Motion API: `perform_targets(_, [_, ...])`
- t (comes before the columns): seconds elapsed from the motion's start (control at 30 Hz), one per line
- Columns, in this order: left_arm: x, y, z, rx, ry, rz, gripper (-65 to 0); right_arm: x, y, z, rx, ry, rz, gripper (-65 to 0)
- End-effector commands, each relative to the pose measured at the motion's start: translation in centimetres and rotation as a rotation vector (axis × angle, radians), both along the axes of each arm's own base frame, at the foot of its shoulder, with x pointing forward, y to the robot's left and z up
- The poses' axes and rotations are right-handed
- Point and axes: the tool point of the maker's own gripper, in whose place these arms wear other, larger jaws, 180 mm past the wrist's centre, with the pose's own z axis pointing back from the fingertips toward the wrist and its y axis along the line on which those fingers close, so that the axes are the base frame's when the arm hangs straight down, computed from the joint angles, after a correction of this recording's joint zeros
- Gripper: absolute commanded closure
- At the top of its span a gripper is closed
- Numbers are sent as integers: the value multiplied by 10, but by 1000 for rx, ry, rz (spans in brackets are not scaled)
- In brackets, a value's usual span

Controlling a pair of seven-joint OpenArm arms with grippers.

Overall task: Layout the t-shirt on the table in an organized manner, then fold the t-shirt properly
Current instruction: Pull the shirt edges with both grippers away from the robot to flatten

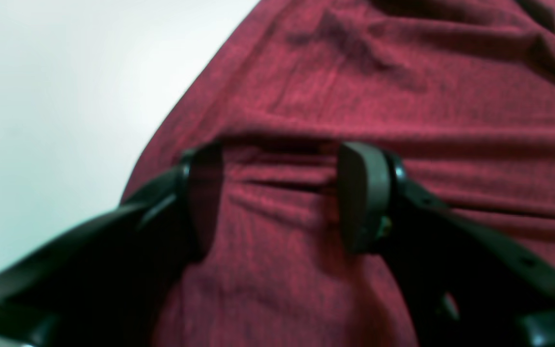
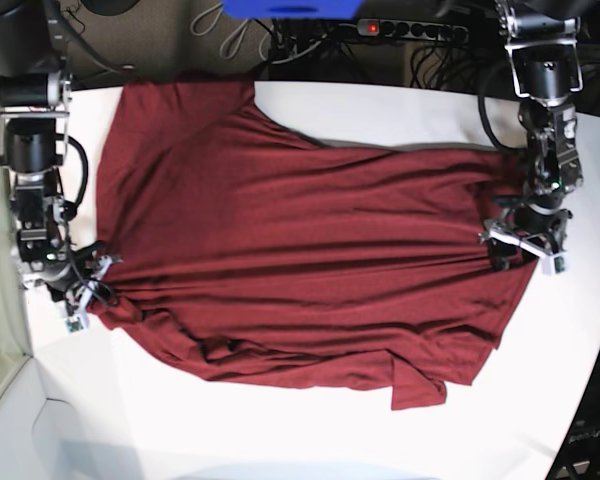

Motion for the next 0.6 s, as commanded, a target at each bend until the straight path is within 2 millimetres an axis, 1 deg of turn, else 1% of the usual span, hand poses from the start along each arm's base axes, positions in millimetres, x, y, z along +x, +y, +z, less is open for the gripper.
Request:
perform_targets(0.0, [9,5,18,25,-40,-2,-371,17,-5,27,-30,-67,5,-79])
perform_targets(0.07, [16,-1,34,29,-83,-16,-371,25,5,43,-49,-113,34,-78])
perform_targets(0.13, [23,-8,50,36,-130,-33,-371,31,11,60,-61,-161,54,-78])
perform_targets(0.17, [26,-15,57,30,-151,-41,-371,30,14,62,-64,-172,63,-78])
perform_targets(0.27, [25,-27,72,33,-198,-64,-370,29,24,85,-80,-242,95,-81])
perform_targets(0.3, [25,-31,79,37,-216,-73,-370,26,24,90,-82,-260,94,-81])
perform_targets(0.33, [23,-33,86,46,-233,-78,-370,23,21,100,-85,-286,83,-81])
perform_targets(0.43, [18,-40,98,60,-264,-97,-370,11,12,119,-99,-309,31,-82])
perform_targets(0.47, [14,-41,99,64,-266,-103,-370,5,15,123,-98,-307,19,-82])
perform_targets(0.5, [9,-43,98,65,-262,-107,-370,-2,13,125,-103,-300,3,-82])
perform_targets(0.57, [1,-46,99,72,-264,-119,-370,-24,7,123,-114,-272,-36,-82])
